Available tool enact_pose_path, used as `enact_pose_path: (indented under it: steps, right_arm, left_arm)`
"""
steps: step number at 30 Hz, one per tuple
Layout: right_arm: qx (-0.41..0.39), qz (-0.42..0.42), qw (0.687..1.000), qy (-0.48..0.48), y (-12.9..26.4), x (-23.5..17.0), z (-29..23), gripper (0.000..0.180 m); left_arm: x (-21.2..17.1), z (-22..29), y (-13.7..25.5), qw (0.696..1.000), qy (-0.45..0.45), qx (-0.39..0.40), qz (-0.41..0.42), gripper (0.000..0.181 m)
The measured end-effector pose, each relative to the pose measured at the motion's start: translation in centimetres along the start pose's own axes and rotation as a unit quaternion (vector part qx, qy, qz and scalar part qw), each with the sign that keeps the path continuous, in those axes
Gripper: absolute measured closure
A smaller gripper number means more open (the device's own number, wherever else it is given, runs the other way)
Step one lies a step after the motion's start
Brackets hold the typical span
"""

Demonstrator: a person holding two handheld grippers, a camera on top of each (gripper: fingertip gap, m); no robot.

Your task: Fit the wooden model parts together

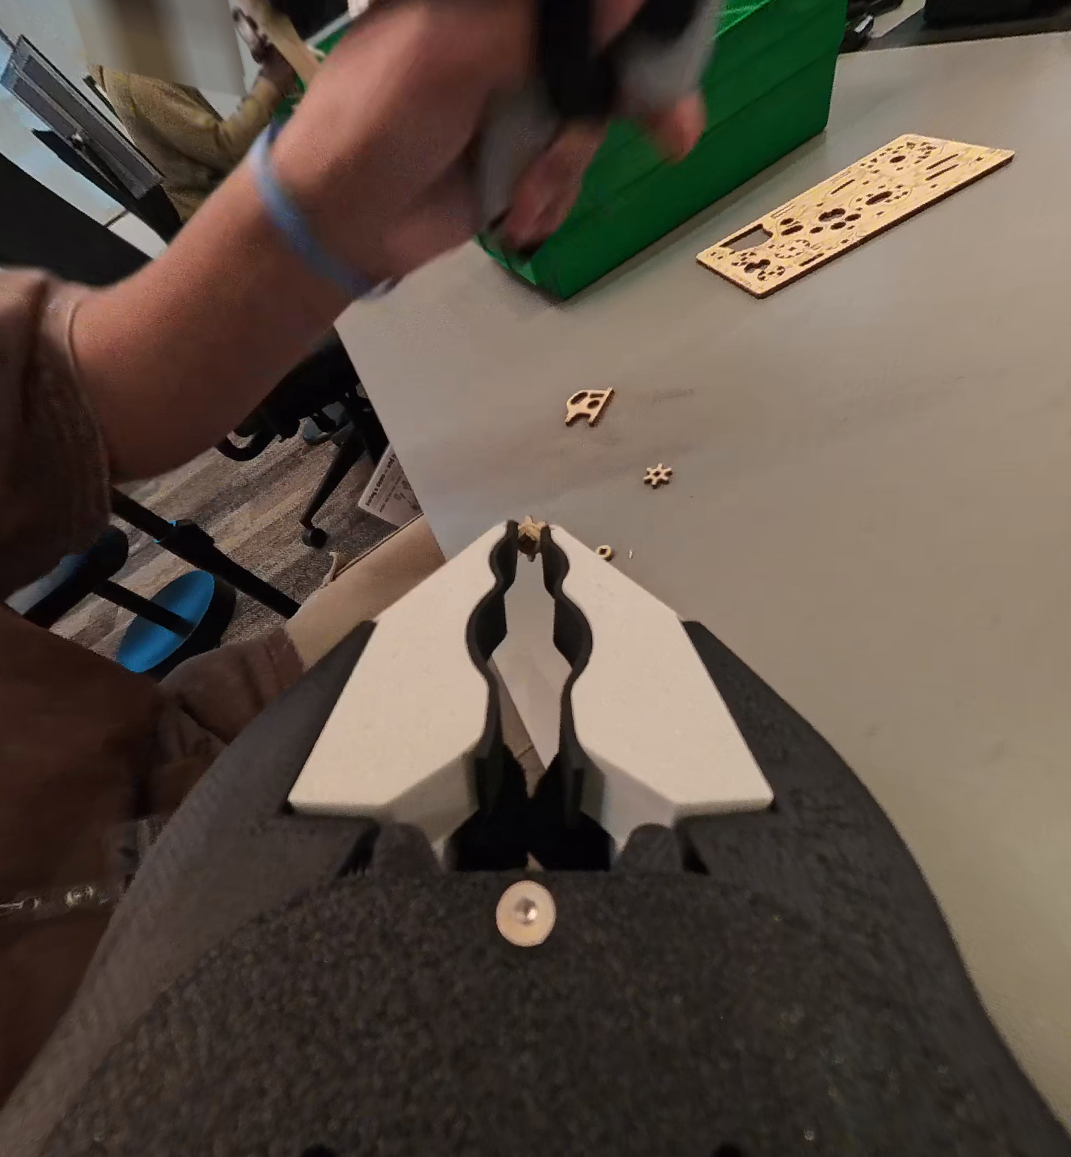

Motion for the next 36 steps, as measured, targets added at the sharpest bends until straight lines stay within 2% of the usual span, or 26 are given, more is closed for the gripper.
enact_pose_path:
  steps: [3, 6, 10, 13, 15, 18, 22, 25, 27, 29, 32, 36]
  right_arm:
    - [-0.001, -0.002, 1.0, 0.002, -0.1, -0.1, -0.1, 0.173]
    - [-0.005, -0.001, 1.0, 0.011, 0.1, 0.0, -0.2, 0.173]
    - [-0.006, -0.001, 1.0, 0.009, 0.3, -0.2, 0.0, 0.173]
    - [-0.009, 0.002, 1.0, 0.006, 0.7, -0.2, 0.1, 0.173]
    - [-0.01, 0.003, 1.0, 0.004, 0.9, -0.2, 0.2, 0.173]
    - [-0.01, 0.004, 1.0, 0.001, 1.1, -0.2, 0.3, 0.173]
    - [-0.008, 0.008, 1.0, -0.007, 1.4, -0.2, 0.4, 0.173]
    - [-0.006, 0.008, 1.0, -0.009, 1.3, -0.2, 0.4, 0.173]
    - [-0.011, 0.004, 1.0, -0.009, 1.3, -0.4, 0.6, 0.173]
    - [-0.009, 0.013, 1.0, -0.011, 1.5, 0.0, 0.4, 0.173]
    - [-0.008, 0.017, 1.0, -0.011, 1.6, 0.1, 0.2, 0.173]
    - [-0.016, 0.016, 1.0, -0.006, 1.8, 0.0, 0.3, 0.173]
  left_arm:
    - [5.4, -3.7, -8.2, 0.999, 0.049, 0.012, 0.008, 0.143]
    - [10.8, -7.2, -15.3, 0.995, 0.069, 0.043, 0.057, 0.141]
    - [16.0, -9.5, -21.6, 0.989, 0.046, 0.065, 0.127, 0.14]
    - [17.3, -9.9, -24.7, 0.989, 0.029, 0.051, 0.136, 0.136]
    - [17.1, -9.9, -26.2, 0.991, 0.036, 0.027, 0.124, 0.118]
    - [16.5, -10.3, -27.6, 0.995, 0.004, 0.034, 0.094, 0.106]
    - [17.4, -11.0, -26.1, 0.989, 0.003, 0.066, 0.131, 0.11]
    - [17.4, -11.0, -24.6, 0.989, 0.008, 0.08, 0.126, 0.118]
    - [17.2, -11.0, -22.6, 0.986, 0.031, 0.1, 0.127, 0.124]
    - [16.2, -9.4, -19.9, 0.989, 0.043, 0.082, 0.119, 0.13]
    - [12.7, -5.9, -13.8, 0.993, 0.03, 0.062, 0.096, 0.143]
    - [3.8, -0.1, -3.0, 0.999, 0.037, 0.025, 0.027, 0.145]
Point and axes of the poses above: each gripper's, where its closed fingertips meet, y back along the fingers, x out of its top, z = x × y across the jaws, the point moved 1 cm from there along y, back along the fingers, and after that the axes turned 3 degrees about y, right-handed, at the moved point
